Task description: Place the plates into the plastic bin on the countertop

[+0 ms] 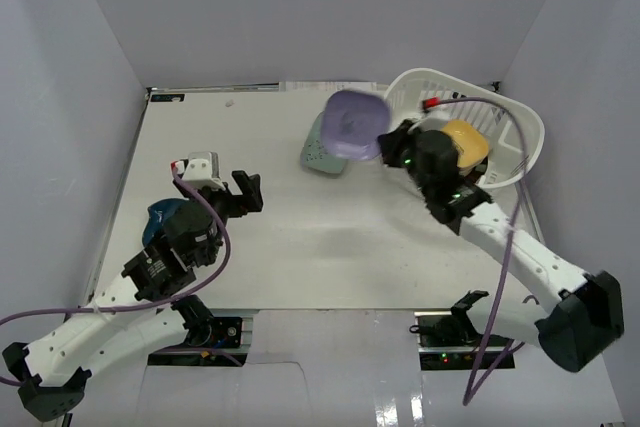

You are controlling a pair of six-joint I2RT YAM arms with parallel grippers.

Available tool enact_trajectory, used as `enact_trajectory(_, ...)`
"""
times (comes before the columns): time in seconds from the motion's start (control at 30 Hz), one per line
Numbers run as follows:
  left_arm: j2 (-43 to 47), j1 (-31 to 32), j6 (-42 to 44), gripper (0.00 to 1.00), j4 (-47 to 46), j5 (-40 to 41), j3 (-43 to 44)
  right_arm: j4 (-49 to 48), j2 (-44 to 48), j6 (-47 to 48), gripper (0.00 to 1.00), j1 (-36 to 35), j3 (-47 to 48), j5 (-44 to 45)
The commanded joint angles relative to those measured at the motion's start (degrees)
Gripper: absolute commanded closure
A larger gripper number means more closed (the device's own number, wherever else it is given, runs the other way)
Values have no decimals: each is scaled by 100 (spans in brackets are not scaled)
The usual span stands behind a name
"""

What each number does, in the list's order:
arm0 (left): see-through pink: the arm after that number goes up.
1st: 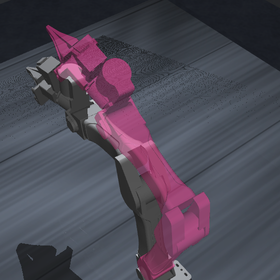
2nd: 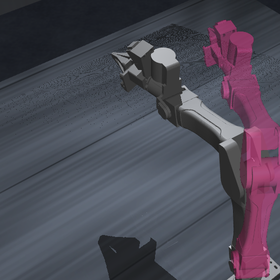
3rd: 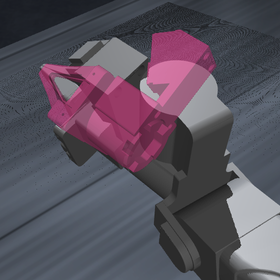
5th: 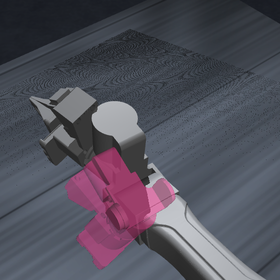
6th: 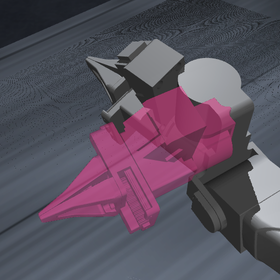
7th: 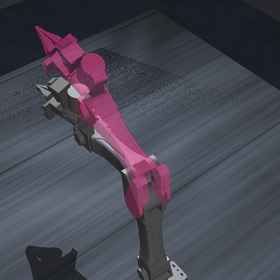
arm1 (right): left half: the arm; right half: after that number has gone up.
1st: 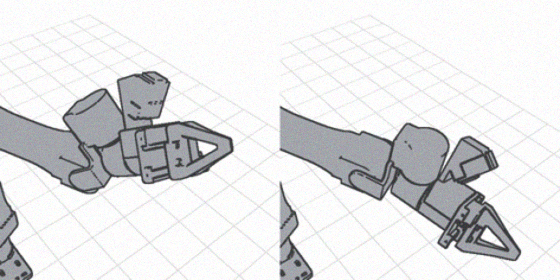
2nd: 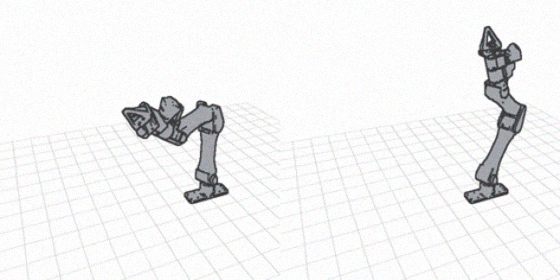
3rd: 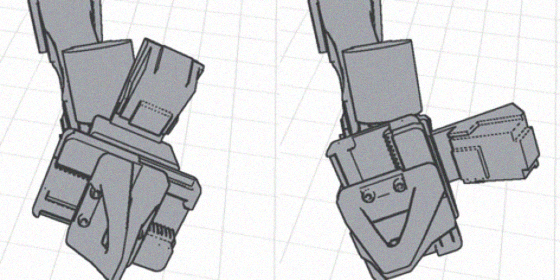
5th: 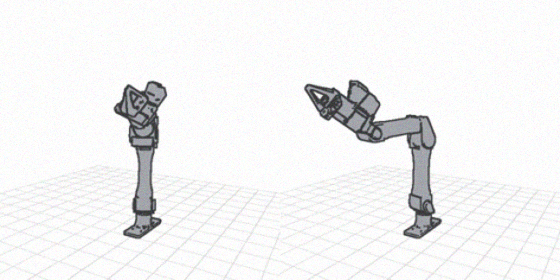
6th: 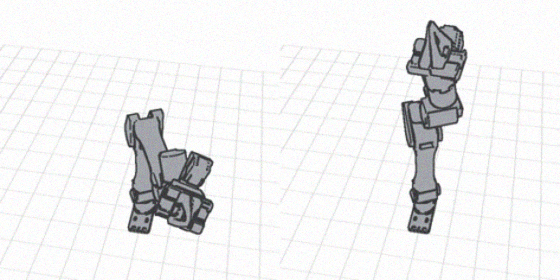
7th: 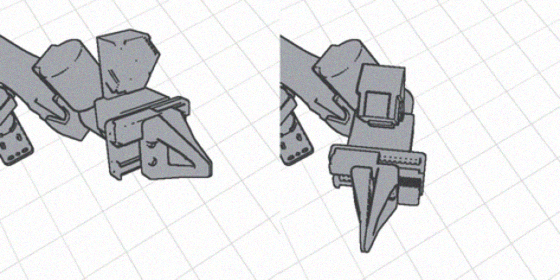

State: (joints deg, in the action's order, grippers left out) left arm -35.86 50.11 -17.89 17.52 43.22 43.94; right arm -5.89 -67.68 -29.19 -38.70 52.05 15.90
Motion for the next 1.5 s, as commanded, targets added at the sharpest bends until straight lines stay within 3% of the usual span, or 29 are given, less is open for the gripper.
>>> enact_trajectory(0.0, -290, -54, 49, 2, 23, -428, 105, 553, 518, 458, 92, 1647, -99, 712)
enact_trajectory(0.07, -474, -80, 22, 2, 102, -560, 167, 571, 432, 467, 92, 2738, -143, 556)
enact_trajectory(0.2, -598, -80, -4, 2, 173, -692, 194, 580, -86, 20, 92, 4111, -38, 1)
enact_trajectory(0.33, -668, -89, -4, 2, 164, -806, 194, 580, -658, -60, 92, 4529, 235, -139)
enact_trajectory(0.43, -730, -98, 5, 2, 173, -833, 211, 580, -1001, -183, 76, 4608, 296, -79)
enact_trajectory(0.53, -756, -106, 14, 2, 182, -824, 202, 580, -1020, -201, 33, 4696, 323, -516)
enact_trajectory(0.63, -791, -141, -4, 2, 173, -842, 220, 483, -721, -166, 28, 4652, 314, -1262)
enact_trajectory(0.8, -844, -282, -57, 2, 173, -956, 246, 580, -18, 115, 28, 3547, 297, -1397)
enact_trajectory(0.9, -739, -396, -92, 2, 164, -921, 246, 319, 281, -16, 31, 2546, -124, -1432)
enact_trajectory(1.0, -564, -537, -136, 2, 86, -860, 229, -183, 177, -331, 32, 1000, -643, -1239)
enact_trajectory(1.03, -406, -581, -179, 2, 42, -825, 220, -472, -154, -403, 32, 187, -679, -1073)
enact_trajectory(1.1, -238, -590, -223, 2, -73, -850, 290, -746, -656, -517, 32, -548, -505, -958)
enact_trajectory(1.2, 17, -590, -171, 2, -187, -868, 536, -1115, -2147, -718, 31, -1708, 231, -991)
enact_trajectory(1.33, 105, -599, 232, 2, -257, -641, 879, -1669, -3623, -1236, 31, -2229, 1463, -1659)
enact_trajectory(1.47, 298, -607, 558, 2, -616, -368, 678, -1863, -5147, -1633, 32, -2537, 2974, -2283)
